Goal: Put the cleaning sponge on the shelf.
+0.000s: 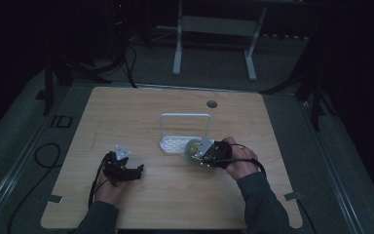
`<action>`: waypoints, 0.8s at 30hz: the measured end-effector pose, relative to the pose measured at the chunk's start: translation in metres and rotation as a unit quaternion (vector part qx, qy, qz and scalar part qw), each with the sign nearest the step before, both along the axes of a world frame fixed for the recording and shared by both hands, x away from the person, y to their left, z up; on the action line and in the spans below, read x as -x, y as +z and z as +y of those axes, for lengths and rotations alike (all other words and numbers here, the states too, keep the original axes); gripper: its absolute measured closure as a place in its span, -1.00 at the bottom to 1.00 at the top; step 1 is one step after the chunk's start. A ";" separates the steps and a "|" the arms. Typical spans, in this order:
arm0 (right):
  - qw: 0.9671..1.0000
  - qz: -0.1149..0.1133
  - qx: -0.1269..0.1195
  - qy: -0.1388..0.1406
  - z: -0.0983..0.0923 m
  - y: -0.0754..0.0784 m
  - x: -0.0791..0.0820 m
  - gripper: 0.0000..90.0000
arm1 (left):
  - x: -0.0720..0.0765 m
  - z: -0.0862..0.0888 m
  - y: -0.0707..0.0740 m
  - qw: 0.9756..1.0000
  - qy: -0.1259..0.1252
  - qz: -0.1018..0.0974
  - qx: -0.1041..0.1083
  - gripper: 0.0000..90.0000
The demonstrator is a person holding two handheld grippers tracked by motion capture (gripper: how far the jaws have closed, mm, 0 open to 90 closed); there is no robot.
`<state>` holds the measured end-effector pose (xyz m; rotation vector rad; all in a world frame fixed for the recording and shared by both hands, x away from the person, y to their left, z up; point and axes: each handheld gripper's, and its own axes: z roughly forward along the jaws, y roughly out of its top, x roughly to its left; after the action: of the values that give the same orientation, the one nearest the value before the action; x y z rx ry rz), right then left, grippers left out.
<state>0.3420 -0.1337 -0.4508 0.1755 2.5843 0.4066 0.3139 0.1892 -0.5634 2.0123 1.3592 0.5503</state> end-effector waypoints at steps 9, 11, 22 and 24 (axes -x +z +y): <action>1.000 -0.004 0.003 0.009 0.004 0.001 -0.002 0.60 | 0.000 0.000 0.000 1.000 0.000 0.000 0.000 -0.74; 1.000 -0.007 0.002 0.012 0.005 0.003 -0.003 0.60 | 0.000 0.000 0.000 1.000 0.001 -0.001 0.001 -0.74; 1.000 -0.013 0.003 0.027 0.014 0.006 -0.008 0.60 | 0.000 0.000 0.000 1.000 0.000 0.000 0.001 -0.74; 0.999 -0.016 0.003 0.033 0.017 0.008 -0.009 0.60 | 0.000 0.000 0.000 1.000 0.000 0.000 0.001 -0.74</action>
<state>0.3515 -0.1172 -0.4432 0.0812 2.5642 0.4232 0.3139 0.1892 -0.5635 2.0106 1.3593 0.5506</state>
